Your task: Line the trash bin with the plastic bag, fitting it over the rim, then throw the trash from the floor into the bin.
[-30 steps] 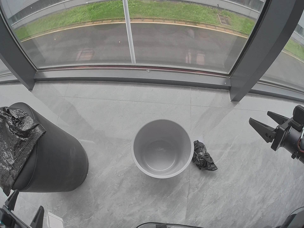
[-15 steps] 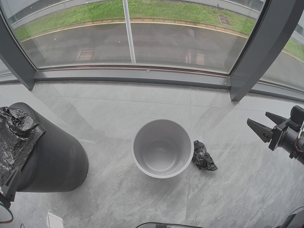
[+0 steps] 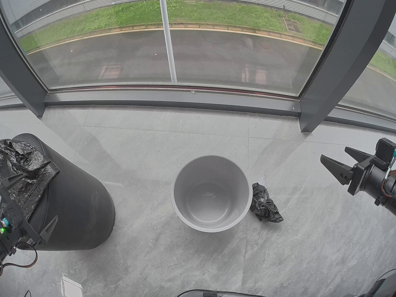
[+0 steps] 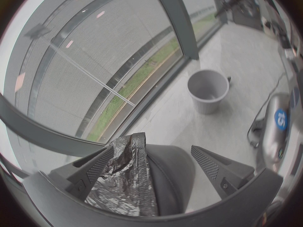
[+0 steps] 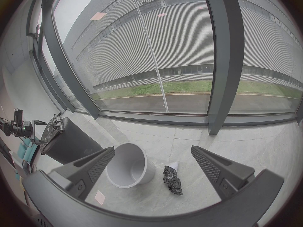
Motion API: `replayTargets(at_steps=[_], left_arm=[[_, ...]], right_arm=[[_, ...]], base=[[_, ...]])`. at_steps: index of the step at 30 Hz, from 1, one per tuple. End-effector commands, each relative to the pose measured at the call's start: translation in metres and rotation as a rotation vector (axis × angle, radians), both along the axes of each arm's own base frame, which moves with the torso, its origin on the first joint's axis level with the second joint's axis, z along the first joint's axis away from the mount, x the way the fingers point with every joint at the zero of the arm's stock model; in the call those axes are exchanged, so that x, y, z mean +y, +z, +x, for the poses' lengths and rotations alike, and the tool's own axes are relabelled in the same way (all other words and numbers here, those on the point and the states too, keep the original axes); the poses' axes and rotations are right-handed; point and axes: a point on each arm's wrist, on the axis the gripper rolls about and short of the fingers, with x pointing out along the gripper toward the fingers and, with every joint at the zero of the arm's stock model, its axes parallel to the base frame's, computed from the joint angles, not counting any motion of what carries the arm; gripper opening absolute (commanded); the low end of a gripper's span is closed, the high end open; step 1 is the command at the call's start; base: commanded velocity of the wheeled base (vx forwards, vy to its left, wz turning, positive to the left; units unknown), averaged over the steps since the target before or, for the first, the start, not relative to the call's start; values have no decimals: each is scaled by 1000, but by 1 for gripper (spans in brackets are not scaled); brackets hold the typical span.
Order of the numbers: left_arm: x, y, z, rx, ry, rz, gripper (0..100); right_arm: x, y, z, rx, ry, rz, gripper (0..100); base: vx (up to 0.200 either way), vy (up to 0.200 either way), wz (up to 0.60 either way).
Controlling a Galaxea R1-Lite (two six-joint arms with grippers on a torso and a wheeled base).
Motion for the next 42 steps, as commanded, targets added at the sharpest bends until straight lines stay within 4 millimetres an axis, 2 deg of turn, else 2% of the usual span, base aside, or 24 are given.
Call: replayTargets(at_steps=[1, 10, 18, 24, 28, 31, 42], left_arm=[[0, -7, 15, 48, 12, 118, 100], [1, -3, 18, -70, 98, 172, 100], [1, -7, 32, -29, 100, 167, 100], [0, -6, 35, -26, 97, 170, 100], [0, -2, 42, -27, 109, 173, 100], [0, 2, 54, -47, 153, 186, 100], [-3, -8, 81, -70, 149, 189, 100]], right_arm=[[-4, -6, 11, 36, -41, -8, 100], [-4, -10, 18, 22, -50, -6, 100], [-4, -12, 20, 33, -52, -7, 100], [-5, -14, 21, 38, -55, -8, 100], [-4, -17, 24, 52, -58, -13, 100], [-3, -21, 29, 63, -58, -16, 100], [-7, -41, 48, 66, -94, -17, 100]], base=[[0, 0, 0], [0, 0, 0], [0, 0, 0], [0, 0, 0], [0, 0, 0], [0, 0, 0], [0, 0, 0]])
